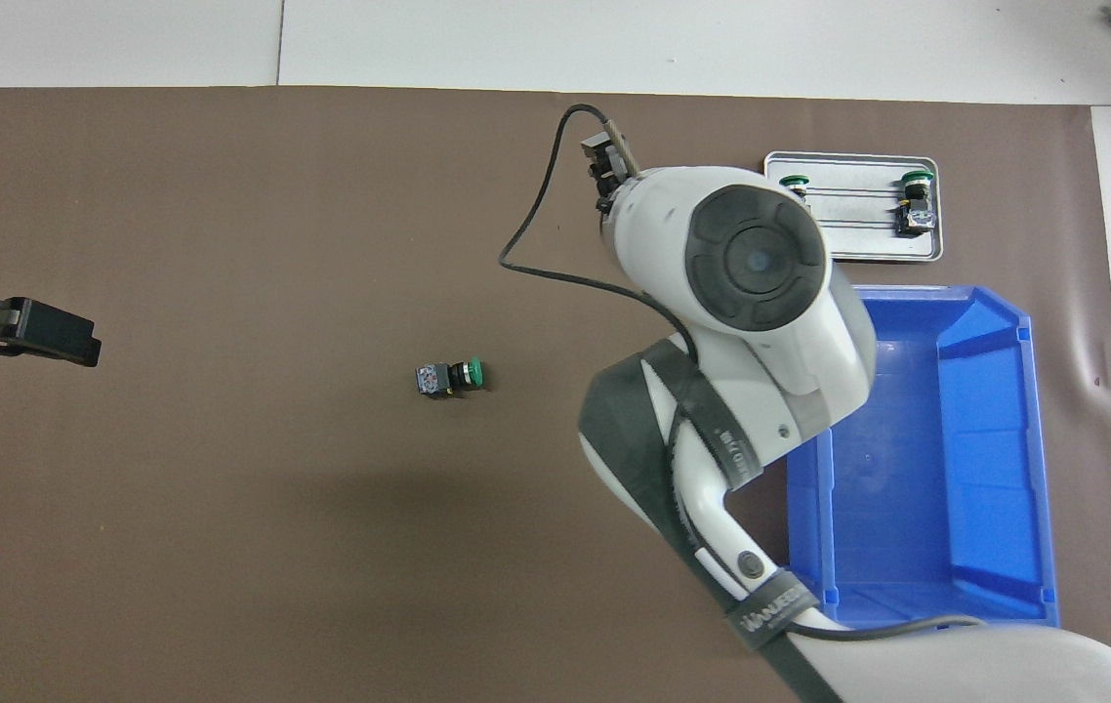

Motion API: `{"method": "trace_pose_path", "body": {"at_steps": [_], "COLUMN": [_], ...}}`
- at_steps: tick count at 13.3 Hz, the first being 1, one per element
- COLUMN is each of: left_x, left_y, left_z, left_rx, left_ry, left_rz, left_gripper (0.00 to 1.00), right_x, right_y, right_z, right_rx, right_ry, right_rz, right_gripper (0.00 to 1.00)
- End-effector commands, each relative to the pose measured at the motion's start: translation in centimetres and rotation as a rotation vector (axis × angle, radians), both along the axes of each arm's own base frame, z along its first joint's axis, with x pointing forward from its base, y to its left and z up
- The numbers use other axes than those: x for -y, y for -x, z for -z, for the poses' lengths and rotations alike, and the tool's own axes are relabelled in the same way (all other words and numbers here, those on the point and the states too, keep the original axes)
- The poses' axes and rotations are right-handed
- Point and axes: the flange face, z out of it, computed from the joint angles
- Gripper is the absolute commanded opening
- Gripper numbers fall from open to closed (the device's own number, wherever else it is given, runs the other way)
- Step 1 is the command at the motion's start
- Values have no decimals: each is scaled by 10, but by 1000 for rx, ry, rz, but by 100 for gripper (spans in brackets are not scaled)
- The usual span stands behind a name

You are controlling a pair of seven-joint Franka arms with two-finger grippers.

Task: Place and press button with both arms
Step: 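Withdraw the right gripper while the left gripper reaches toward the button, then lower the left gripper over the button and grasp it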

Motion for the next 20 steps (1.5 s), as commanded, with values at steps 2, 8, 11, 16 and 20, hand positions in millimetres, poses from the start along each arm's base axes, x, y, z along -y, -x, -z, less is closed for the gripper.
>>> {"method": "trace_pose_path", "body": {"at_steps": [2, 8, 11, 16, 20], "left_x": [14, 51, 81, 132, 167], "left_y": [12, 5, 1, -25, -53], "left_z": [-1, -3, 4, 43, 99], "left_rx": [-15, 81, 130, 256, 271], "left_ry": [-16, 10, 21, 72, 110], "left_rz": [16, 261, 451, 617, 806], "left_gripper": [100, 100, 99, 99, 99], "right_x": [119, 254, 283, 306, 297], "right_y": [0, 39, 70, 92, 90], "right_z": [-17, -93, -142, -151, -142], "right_rx": [-79, -212, -250, -351, -348], "right_ry": [200, 356, 294, 253, 254], "right_rz": [-365, -807, -832, -963, -965], "right_gripper": [100, 100, 100, 100, 100]}}
